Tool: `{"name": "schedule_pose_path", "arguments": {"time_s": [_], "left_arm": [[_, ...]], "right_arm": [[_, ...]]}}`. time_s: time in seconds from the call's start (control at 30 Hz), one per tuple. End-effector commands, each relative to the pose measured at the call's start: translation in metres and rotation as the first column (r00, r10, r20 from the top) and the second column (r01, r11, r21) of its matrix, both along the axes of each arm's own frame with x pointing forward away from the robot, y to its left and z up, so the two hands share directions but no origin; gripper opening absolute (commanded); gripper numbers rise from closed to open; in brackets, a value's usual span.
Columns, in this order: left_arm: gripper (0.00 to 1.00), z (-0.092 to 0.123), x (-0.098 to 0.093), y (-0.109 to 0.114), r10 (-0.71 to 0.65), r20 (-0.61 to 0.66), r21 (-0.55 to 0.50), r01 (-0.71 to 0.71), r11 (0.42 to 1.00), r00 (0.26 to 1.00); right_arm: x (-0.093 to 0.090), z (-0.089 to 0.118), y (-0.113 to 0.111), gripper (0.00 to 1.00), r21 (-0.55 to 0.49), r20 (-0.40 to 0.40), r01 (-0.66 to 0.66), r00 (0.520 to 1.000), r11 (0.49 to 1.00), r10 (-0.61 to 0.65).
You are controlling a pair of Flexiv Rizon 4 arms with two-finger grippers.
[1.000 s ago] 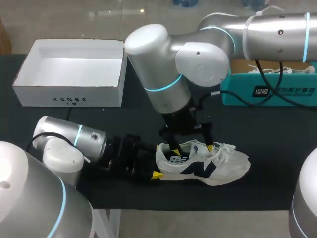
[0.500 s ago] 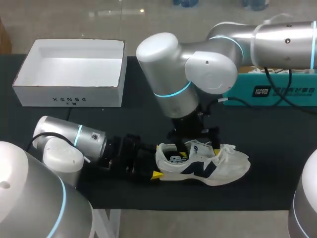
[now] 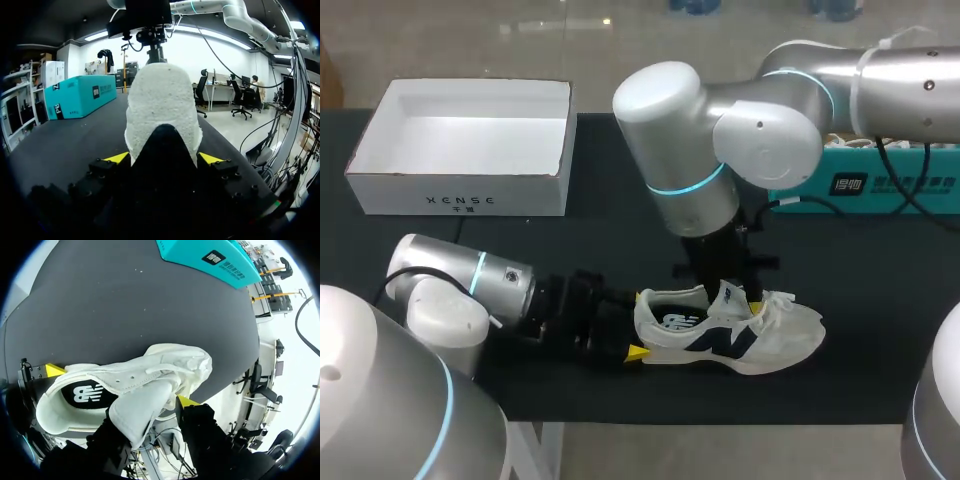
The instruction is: Take the shoe out of the shoebox, open the shoe tongue, remove and reinsert the insole, then place the shoe into the shoebox
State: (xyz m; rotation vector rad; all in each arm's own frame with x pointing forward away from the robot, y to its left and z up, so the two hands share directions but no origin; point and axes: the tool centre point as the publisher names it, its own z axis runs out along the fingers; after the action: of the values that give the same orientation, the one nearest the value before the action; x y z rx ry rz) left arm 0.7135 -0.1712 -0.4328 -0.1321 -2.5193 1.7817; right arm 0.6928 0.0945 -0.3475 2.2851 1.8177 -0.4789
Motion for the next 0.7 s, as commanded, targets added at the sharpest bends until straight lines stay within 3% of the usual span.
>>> {"name": "schedule_pose_path", "arguments": {"time_s": [0.03,0.17,0.27,0.37,0.7], "left_arm": [[0.0,-0.005,-0.003,-0.004,0.001,0.001,0.003,-0.001,1.0,1.0],[0.0,-0.005,-0.003,-0.004,0.001,0.001,0.003,-0.001,1.0,1.0],[0.0,-0.005,-0.003,-0.004,0.001,0.001,0.003,-0.001,1.0,1.0],[0.0,-0.005,-0.003,-0.004,0.001,0.001,0.003,-0.001,1.0,1.0],[0.0,-0.005,-0.003,-0.004,0.001,0.001,0.003,-0.001,1.0,1.0]], "right_arm": [[-0.012,0.013,-0.015,0.0,0.005,0.124,0.28,0.952,0.96,-0.279],[-0.015,0.018,-0.023,0.0,0.011,0.123,0.3,0.946,0.954,-0.299],[-0.015,0.019,-0.023,0.15,0.019,0.123,0.304,0.945,0.952,-0.304],[-0.013,0.018,-0.017,0.24,0.023,0.126,0.295,0.947,0.955,-0.296],[0.0,0.027,-0.008,0.3,0.017,0.133,0.266,0.955,0.964,-0.265]]}}
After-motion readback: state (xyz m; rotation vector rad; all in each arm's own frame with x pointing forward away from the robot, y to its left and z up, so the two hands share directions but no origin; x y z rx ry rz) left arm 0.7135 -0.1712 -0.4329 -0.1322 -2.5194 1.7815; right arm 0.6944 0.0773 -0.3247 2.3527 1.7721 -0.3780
